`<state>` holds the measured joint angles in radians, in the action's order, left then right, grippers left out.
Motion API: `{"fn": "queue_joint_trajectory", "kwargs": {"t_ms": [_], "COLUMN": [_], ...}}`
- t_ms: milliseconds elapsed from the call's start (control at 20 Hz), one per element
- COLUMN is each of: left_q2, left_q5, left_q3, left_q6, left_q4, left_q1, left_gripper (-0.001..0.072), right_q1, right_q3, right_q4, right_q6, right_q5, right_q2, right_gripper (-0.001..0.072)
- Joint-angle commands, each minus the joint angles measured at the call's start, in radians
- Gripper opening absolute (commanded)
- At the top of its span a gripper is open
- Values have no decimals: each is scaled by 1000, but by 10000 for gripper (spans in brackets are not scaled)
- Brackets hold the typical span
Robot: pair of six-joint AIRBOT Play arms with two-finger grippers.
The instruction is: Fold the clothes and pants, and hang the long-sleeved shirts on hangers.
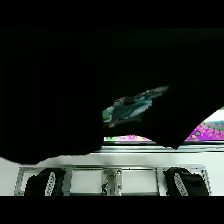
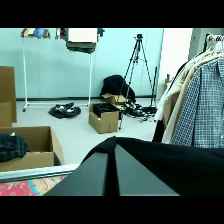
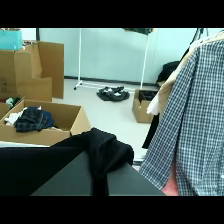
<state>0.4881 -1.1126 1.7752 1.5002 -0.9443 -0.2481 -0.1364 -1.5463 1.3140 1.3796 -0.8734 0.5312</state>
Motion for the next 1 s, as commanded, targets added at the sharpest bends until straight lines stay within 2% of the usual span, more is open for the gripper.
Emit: {"fn": "queue_joint_trajectory", "kwargs": {"t_ms": [0, 100, 250, 350, 500, 700, 800, 950], "left_q2": [53, 127, 308, 447, 664, 961, 1088, 1232], "left_q5": [-56, -118, -257, -273, -186, -6, 87, 185], "left_q3": [71, 74, 71, 39, -82, -195, -196, -134], "left_q6": [61, 106, 116, 113, 112, 63, 51, 51], "left_q4": [5, 4, 4, 0, -71, -80, -75, -75], "left_q1": [-1, -1, 0, 28, 103, 183, 208, 224], "left_gripper": [11, 11, 11, 11, 11, 11, 11, 11], "right_q1": [1, 1, 2, 2, 11, 32, 48, 84], "right_q3": [-3, -3, -3, -3, -3, -19, -50, -77], "right_q4": [33, 33, 25, 0, 3, 5, 3, -2], "right_q6": [21, 43, 91, 96, 114, 113, 113, 114], "right_q5": [-59, -106, -182, -237, -314, -301, -238, -37], "right_q2": [-19, 12, 127, 258, 509, 853, 1003, 1146], "right_gripper": [19, 18, 18, 19, 18, 19, 19, 19]}}
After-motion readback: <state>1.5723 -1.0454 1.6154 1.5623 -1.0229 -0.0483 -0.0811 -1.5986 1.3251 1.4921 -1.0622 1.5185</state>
